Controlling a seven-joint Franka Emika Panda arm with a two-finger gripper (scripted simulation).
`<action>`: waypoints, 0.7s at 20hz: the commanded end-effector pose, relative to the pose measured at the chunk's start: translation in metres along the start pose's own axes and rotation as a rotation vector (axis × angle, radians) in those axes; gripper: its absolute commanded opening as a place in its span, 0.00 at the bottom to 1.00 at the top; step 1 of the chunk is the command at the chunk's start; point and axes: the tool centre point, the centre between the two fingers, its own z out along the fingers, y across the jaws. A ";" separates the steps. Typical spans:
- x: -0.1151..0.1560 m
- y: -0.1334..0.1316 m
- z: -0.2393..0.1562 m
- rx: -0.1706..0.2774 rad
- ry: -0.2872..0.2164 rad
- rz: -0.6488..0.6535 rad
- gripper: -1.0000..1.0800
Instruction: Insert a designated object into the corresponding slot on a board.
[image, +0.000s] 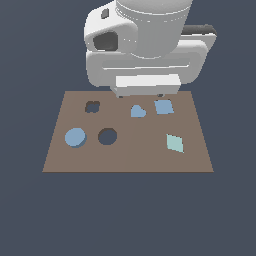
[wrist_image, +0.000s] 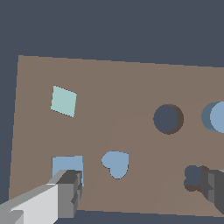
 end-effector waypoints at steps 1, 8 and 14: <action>0.000 0.000 0.000 0.000 0.000 0.000 0.96; -0.001 0.006 0.004 0.000 0.000 -0.022 0.96; -0.004 0.021 0.013 0.002 -0.001 -0.075 0.96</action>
